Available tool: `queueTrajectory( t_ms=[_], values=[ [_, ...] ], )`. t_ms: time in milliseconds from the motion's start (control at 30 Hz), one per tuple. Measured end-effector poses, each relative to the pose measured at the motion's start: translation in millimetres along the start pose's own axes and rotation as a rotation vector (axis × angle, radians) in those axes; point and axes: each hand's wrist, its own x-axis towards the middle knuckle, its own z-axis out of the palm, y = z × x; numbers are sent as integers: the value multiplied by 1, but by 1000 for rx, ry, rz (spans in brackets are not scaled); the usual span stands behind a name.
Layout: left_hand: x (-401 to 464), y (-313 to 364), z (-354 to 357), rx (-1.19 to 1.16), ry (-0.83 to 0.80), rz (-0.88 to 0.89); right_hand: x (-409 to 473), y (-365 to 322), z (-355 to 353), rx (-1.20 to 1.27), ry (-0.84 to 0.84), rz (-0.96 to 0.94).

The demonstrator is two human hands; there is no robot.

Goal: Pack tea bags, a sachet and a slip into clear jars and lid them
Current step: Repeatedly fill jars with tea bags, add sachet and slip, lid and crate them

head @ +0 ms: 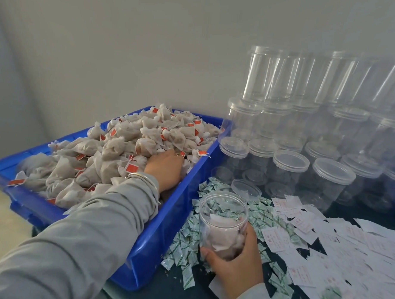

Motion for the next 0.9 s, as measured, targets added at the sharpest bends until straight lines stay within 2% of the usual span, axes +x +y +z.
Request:
queueTrajectory(
  t_ms=[200, 333, 500, 567, 633, 700, 767, 900],
  values=[
    [4, -3, 2, -289, 68, -113, -1, -2, -2, -3, -10, -4],
    [6, -9, -2, -581, 214, -195, 0, -1, -2, 10, -10, 7],
    [-4, -7, -19, -947, 342, -136, 1, 1, -1, 6, -8, 2],
    [-8, -1, -25, -1203, 285, -94, 2, 2, -1, 12, -8, 2],
    [-13, 5, -32, -1494, 154, 11, 3, 3, 0, 27, 3, -3],
    [-19, 10, -36, -1672, -6, 144, 3, 3, 0, 39, 8, -3],
    [-24, 14, -37, -1716, -135, 252, 3, 4, 0, 46, 10, 0],
    [-30, 20, -35, -1599, -281, 376, 4, 5, 0, 60, -1, 26]
  ],
)
